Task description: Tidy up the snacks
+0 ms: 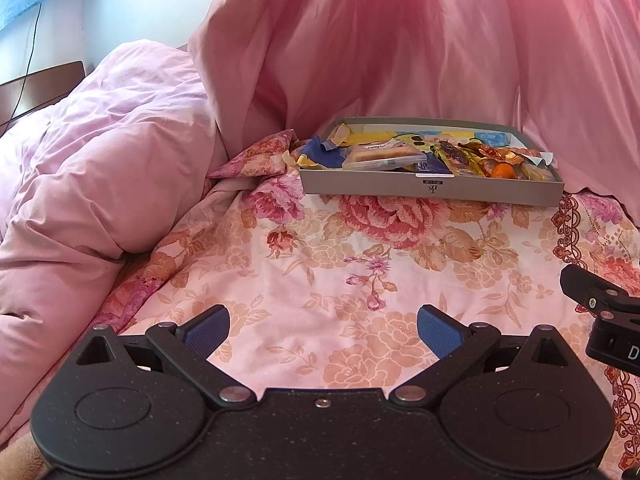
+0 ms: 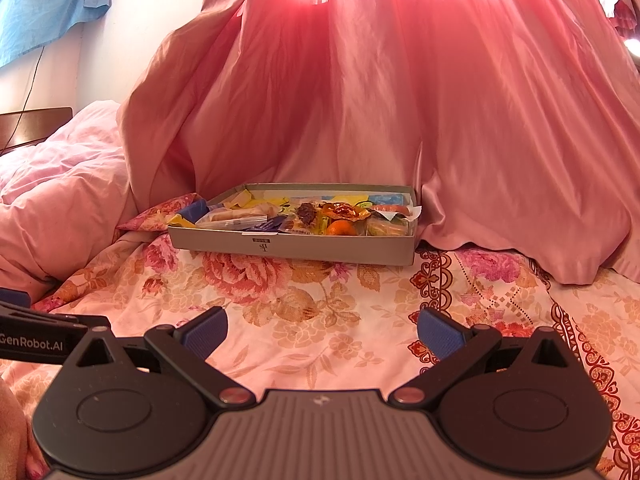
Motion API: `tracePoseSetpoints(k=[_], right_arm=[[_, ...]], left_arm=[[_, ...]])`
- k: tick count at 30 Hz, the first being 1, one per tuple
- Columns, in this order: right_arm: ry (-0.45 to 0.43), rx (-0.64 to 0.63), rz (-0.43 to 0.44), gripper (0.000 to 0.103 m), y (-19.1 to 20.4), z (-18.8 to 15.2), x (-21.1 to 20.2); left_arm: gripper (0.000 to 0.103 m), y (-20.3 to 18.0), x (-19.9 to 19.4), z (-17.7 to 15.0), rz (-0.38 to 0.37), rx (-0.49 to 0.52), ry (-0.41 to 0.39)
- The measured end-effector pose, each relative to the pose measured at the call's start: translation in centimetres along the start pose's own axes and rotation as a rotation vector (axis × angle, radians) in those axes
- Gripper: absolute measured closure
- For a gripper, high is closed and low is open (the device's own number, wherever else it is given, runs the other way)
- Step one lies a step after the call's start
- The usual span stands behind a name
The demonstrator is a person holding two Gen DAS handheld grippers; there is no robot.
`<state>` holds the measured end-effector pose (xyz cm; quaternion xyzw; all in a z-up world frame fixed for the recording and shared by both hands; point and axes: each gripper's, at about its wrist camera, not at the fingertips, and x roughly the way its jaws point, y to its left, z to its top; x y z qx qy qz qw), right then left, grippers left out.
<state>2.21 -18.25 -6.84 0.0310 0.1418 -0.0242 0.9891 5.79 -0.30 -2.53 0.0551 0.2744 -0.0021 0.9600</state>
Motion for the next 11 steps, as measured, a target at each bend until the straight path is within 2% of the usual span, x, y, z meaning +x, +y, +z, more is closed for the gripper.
tracePoseSetpoints(k=[11], right_arm=[[0.002, 0.001, 0.000, 0.000, 0.08, 0.00, -0.04]], left_arm=[[0.003, 0.29, 0.07, -0.02, 0.003, -0.002, 0.004]])
